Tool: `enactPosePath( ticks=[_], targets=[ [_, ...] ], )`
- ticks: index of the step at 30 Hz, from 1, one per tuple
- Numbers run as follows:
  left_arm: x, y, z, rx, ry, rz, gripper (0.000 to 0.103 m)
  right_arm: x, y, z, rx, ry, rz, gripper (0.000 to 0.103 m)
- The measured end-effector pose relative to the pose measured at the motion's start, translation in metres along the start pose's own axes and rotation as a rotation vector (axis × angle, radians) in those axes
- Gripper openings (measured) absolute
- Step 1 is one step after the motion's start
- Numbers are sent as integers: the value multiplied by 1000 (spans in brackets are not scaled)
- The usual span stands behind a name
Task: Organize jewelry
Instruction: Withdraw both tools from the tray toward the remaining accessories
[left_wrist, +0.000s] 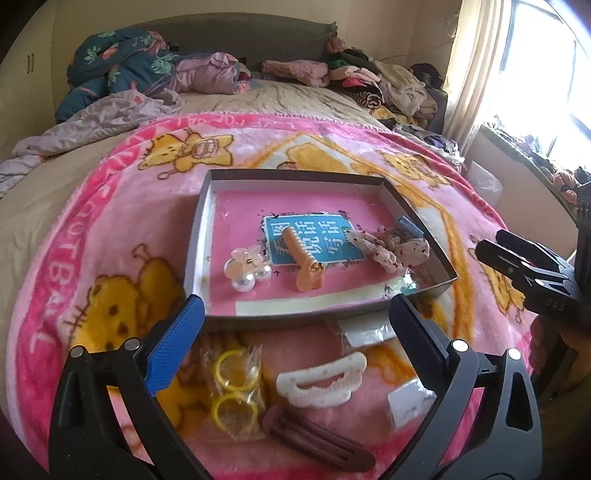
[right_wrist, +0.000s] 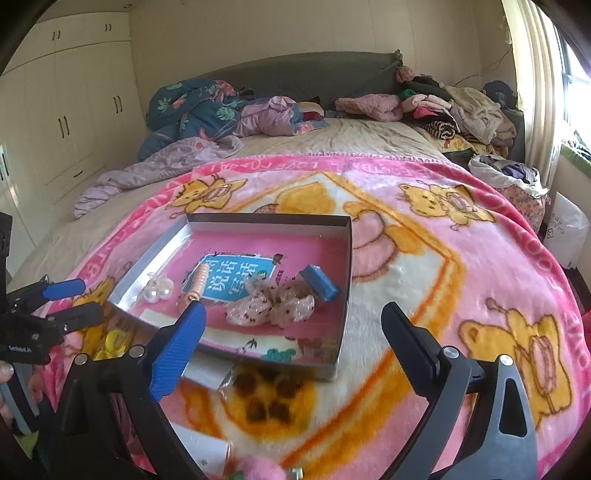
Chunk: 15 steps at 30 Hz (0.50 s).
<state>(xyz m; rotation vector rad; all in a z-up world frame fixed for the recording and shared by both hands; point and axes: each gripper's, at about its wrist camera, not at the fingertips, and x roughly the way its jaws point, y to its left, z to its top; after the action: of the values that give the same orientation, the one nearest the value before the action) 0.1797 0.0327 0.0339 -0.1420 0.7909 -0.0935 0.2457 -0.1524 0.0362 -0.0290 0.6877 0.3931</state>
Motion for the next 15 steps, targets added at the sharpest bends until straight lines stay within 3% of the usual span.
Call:
enactPosePath(
  ticks=[15],
  targets=[
    [-35,11,-27,-31,-26,14,91,-37,17,-28,-36,9,-8,93]
  ],
)
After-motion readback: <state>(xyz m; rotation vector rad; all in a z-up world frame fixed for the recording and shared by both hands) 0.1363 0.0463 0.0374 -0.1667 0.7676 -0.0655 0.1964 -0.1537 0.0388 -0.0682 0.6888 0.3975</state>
